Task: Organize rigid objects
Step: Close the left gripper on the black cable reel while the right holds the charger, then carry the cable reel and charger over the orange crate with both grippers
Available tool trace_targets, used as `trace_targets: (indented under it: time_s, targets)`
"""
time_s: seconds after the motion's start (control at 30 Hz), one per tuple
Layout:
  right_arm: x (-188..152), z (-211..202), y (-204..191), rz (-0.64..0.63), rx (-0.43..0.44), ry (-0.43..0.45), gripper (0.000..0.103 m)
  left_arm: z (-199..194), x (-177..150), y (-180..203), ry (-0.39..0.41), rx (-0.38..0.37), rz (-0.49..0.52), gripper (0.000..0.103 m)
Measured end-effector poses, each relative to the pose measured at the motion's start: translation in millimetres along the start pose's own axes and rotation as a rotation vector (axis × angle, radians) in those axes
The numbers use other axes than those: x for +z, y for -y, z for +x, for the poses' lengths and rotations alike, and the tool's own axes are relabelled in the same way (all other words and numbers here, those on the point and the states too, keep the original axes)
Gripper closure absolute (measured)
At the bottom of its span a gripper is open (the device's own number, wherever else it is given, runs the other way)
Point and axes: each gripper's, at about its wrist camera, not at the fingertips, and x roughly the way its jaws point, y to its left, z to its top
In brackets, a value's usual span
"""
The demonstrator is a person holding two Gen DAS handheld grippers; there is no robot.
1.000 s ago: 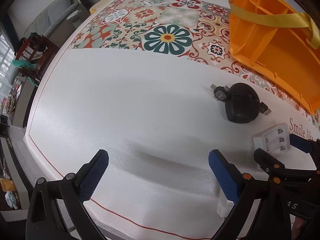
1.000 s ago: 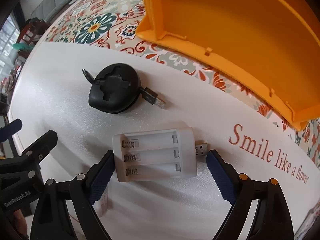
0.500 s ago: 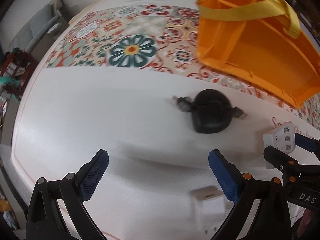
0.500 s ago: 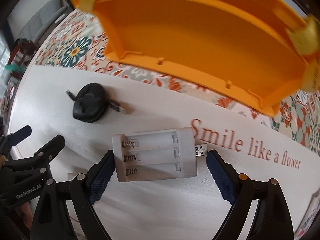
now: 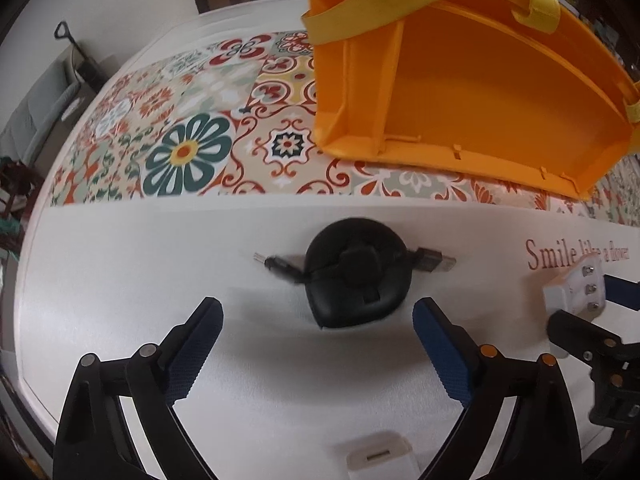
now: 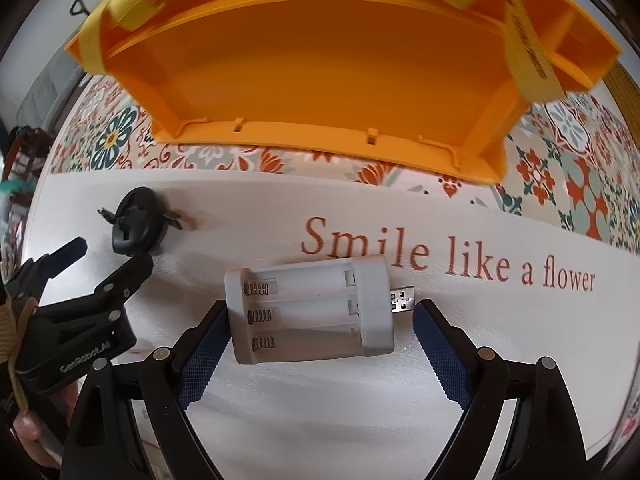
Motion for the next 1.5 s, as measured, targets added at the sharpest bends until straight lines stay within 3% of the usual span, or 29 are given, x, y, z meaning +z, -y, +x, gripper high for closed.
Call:
trace_targets:
  time_s: [0.43,0.77,1.13,1.5]
  targets:
    - [0.0,-2.9,14.3,0.037,0.003,0.021,0.012,16.8,12.9,6.0,0.009,-0.021,0.003,0.021]
    - [1.8,-5.4,17.2,0.051,-0.004,0.032,0.012,14.1,10.8,10.1,0.012,-0.052,0.002,0.022]
    - [5.8,-21.7,16.5,0.037,-0.031,0.073,0.012,-17.6,5.4,11.8,0.044,-0.056,-0.002,0.022]
    - [8.6,-69.0,19.5,0.035,-0.025,0.164,0.012,-71.1,13.2,7.7,0.133,-0.083,-0.019,0.022]
